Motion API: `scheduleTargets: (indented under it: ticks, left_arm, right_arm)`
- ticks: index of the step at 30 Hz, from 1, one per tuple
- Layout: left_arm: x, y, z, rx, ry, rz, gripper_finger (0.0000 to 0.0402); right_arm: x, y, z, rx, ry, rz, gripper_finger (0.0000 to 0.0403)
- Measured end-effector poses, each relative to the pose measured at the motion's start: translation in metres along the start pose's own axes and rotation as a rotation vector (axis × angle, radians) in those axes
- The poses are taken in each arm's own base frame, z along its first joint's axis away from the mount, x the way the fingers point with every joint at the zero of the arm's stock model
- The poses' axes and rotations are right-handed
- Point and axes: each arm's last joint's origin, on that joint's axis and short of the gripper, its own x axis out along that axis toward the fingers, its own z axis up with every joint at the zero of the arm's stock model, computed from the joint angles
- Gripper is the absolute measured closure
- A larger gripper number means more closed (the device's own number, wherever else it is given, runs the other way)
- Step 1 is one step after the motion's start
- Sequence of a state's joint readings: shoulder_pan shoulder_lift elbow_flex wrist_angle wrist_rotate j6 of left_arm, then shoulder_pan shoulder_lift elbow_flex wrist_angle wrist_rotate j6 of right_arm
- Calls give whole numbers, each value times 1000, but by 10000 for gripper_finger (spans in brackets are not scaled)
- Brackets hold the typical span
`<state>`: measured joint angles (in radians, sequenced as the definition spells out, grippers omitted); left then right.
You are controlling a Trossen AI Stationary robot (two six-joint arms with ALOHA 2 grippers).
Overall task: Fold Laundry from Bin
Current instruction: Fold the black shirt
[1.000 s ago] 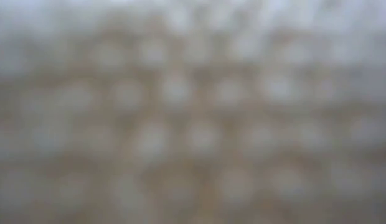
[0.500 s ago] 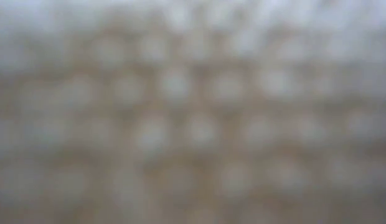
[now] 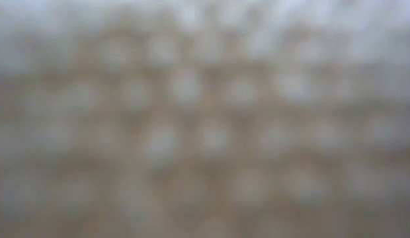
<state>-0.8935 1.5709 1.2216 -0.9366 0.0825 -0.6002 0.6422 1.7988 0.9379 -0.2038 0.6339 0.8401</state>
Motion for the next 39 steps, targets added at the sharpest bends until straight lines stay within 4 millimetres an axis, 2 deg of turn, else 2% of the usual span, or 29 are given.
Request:
scheduleTargets:
  ticks: [3,5,7,10,13,17,22,27,30,35,39]
  left_arm:
    - [-16,-7,9,-86,-19,-96,155]
    - [-25,-10,16,-52,-84,-82,160]
    - [-31,-11,21,39,-192,14,166]
    - [-29,-5,29,134,-385,261,173]
    - [-16,6,36,145,-477,360,180]
    - [21,29,39,122,-453,266,189]
    - [63,56,26,128,-401,237,202]
    - [81,67,16,181,-466,225,211]
    - [84,70,14,207,-468,235,212]
    - [83,76,17,206,-467,254,212]
    - [82,80,18,163,-477,266,212]
  right_arm:
    - [1,-1,0,33,11,-4,329]
    - [1,-1,1,48,13,2,329]
    - [0,2,3,50,15,23,329]
    - [-2,10,14,9,-60,50,329]
    - [-2,12,29,-14,-209,9,329]
    - [11,5,49,2,-291,1,329]
    - [39,1,64,-30,-337,89,329]
    - [64,4,93,-158,-401,113,324]
    - [79,9,111,-228,-391,145,304]
    - [110,5,126,-246,-189,106,238]
    - [115,11,140,-225,-139,81,173]
